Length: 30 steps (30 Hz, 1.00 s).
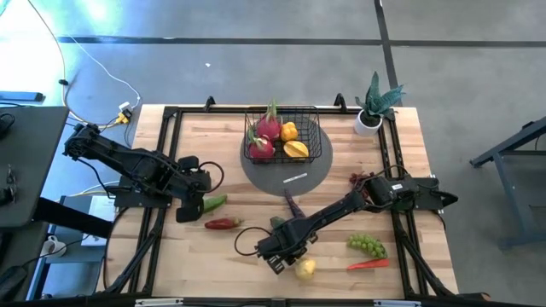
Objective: Build produce basket
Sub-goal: Put the yellow pear into the black wire basket
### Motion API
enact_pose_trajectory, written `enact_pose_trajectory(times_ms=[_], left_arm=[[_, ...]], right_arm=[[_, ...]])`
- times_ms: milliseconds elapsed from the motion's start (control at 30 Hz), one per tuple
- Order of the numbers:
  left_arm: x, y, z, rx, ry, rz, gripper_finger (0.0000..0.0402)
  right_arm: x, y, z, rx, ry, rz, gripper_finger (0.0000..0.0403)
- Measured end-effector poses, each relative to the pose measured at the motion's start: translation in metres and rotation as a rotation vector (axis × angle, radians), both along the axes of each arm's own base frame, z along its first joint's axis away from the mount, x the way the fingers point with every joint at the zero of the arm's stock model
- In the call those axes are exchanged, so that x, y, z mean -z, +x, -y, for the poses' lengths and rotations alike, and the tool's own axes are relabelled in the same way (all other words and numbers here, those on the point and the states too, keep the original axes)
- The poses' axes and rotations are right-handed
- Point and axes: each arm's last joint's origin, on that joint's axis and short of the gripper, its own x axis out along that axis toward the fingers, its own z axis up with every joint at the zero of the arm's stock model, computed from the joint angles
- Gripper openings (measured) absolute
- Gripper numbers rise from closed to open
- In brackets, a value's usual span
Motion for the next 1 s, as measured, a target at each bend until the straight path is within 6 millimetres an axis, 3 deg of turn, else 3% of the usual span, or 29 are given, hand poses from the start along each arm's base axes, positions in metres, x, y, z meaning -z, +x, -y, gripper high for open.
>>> enact_pose_trajectory(times_ms=[400,1000], left_arm=[[0.000,0.000,0.000,0.018,0.006,-0.002,0.0172],[0.000,0.000,0.000,0.040,0.012,-0.004,0.0172]], right_arm=[[-0.002,0.002,-0.001,0.016,0.002,0.022,0.0005],[-0.041,-0.001,0.003,0.121,-0.056,0.150,0.0001]])
